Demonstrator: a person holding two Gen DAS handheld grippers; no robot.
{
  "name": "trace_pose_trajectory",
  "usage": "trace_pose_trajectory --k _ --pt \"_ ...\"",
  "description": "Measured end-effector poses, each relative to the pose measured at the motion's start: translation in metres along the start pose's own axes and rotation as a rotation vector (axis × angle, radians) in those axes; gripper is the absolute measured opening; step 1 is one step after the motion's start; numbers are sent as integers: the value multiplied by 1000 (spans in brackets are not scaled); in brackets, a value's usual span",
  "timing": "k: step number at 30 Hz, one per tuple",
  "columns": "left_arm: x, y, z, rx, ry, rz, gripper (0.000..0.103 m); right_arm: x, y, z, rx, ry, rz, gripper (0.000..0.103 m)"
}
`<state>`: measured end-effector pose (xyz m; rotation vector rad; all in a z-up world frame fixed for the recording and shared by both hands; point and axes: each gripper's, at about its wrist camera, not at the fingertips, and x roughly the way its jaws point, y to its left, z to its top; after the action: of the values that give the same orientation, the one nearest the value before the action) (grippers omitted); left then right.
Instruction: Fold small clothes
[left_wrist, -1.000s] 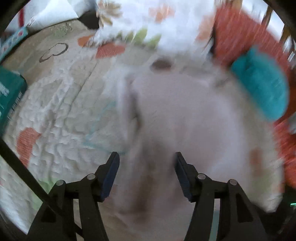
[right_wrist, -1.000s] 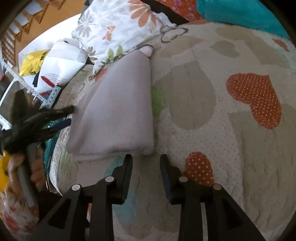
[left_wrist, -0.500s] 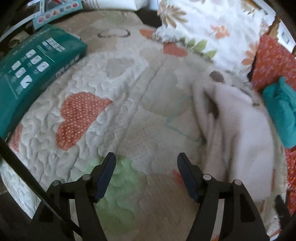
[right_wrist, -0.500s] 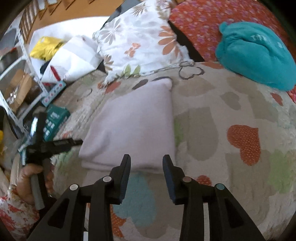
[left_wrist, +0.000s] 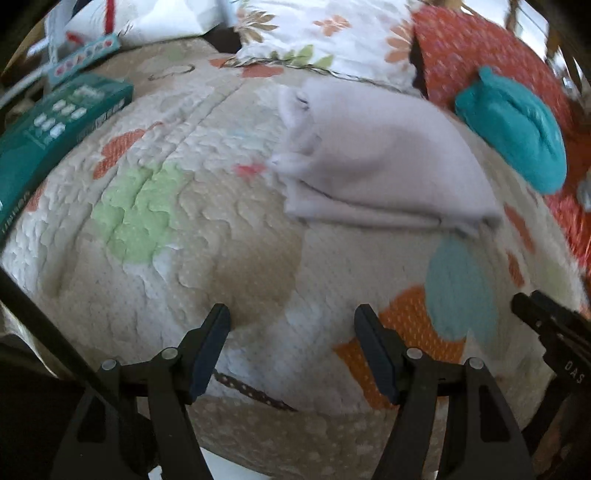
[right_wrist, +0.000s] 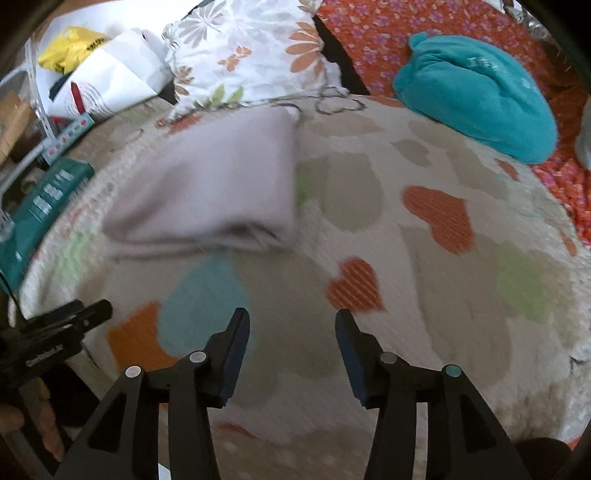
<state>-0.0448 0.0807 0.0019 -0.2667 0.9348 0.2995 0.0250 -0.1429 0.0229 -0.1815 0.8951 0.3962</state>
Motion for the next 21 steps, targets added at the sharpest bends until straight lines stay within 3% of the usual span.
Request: trace_pose_trajectory --k 15,21 --pt "1 -9 -8 25 14 18 80 -11 -16 -7 30 -33 -53 60" --pt "2 -12 -8 24 23 22 83 -27 7 33 -26 -127 27 60"
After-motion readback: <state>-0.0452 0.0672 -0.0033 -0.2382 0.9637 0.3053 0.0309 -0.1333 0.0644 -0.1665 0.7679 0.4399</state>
